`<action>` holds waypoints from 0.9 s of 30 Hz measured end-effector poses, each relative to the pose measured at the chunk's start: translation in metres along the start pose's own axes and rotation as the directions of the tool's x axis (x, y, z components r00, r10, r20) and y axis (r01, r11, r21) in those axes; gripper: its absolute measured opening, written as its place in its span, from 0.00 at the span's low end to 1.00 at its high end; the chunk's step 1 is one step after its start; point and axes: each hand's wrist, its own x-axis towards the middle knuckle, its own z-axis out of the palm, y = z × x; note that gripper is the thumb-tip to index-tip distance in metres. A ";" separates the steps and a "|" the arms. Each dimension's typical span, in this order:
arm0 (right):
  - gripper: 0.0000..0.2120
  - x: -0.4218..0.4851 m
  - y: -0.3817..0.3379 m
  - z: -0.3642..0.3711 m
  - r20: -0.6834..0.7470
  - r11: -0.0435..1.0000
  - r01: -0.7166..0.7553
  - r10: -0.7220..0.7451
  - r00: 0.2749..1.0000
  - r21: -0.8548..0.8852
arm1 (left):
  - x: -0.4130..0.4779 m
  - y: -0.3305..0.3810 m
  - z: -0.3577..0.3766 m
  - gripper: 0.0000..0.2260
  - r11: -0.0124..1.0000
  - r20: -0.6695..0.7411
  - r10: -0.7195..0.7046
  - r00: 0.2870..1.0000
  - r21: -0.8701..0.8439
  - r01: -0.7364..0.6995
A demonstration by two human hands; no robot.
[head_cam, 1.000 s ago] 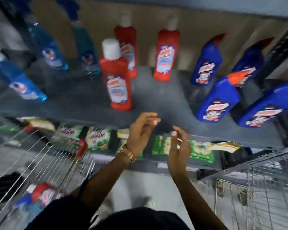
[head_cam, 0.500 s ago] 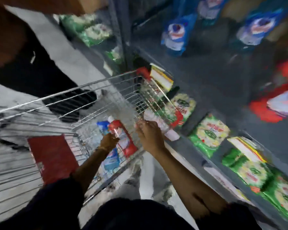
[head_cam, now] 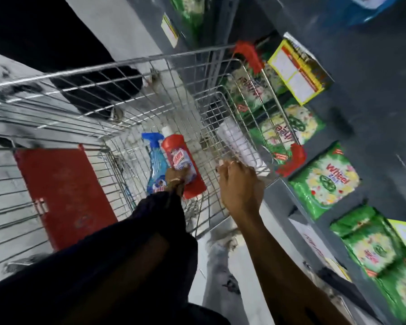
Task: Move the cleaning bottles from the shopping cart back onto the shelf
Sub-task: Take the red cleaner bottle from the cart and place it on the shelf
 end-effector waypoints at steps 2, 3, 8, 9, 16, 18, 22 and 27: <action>0.18 -0.001 -0.001 -0.001 0.017 1.000 -0.008 0.008 1.000 -0.011 | 0.031 -0.015 -0.003 0.34 0.993 0.018 0.059 0.998 0.101 -0.060; 0.18 -0.002 -0.002 -0.001 0.013 1.000 -0.007 0.007 1.000 -0.008 | 0.032 -0.014 -0.006 0.35 0.991 0.052 0.072 0.996 0.106 -0.077; 0.16 -0.004 0.000 -0.007 0.011 0.986 0.006 -0.007 1.000 0.167 | -0.090 0.059 -0.037 0.19 0.939 0.172 0.279 0.945 0.157 -0.306; 0.15 -0.004 0.002 -0.009 0.048 0.968 0.005 -0.018 0.999 0.252 | -0.113 0.071 -0.045 0.18 0.905 0.205 0.348 0.915 0.179 -0.385; 0.11 -0.031 0.017 -0.088 0.302 0.312 -0.229 -0.207 0.931 0.922 | -0.261 0.134 -0.083 0.16 0.650 0.421 0.667 0.614 0.074 -0.757; 0.16 -0.053 0.028 -0.111 0.251 0.188 -0.215 -0.193 0.949 0.958 | -0.303 0.144 -0.077 0.12 0.585 0.479 0.705 0.524 0.027 -0.811; 0.23 -0.098 0.066 -0.144 0.202 0.022 -0.201 -0.044 0.978 0.979 | -0.358 0.136 -0.047 0.07 0.629 0.586 0.656 0.475 -0.078 -0.773; 0.18 -0.162 0.128 -0.158 0.189 -0.011 -0.189 0.093 0.978 0.982 | -0.400 0.102 -0.003 0.07 0.665 0.737 0.550 0.394 -0.101 -0.740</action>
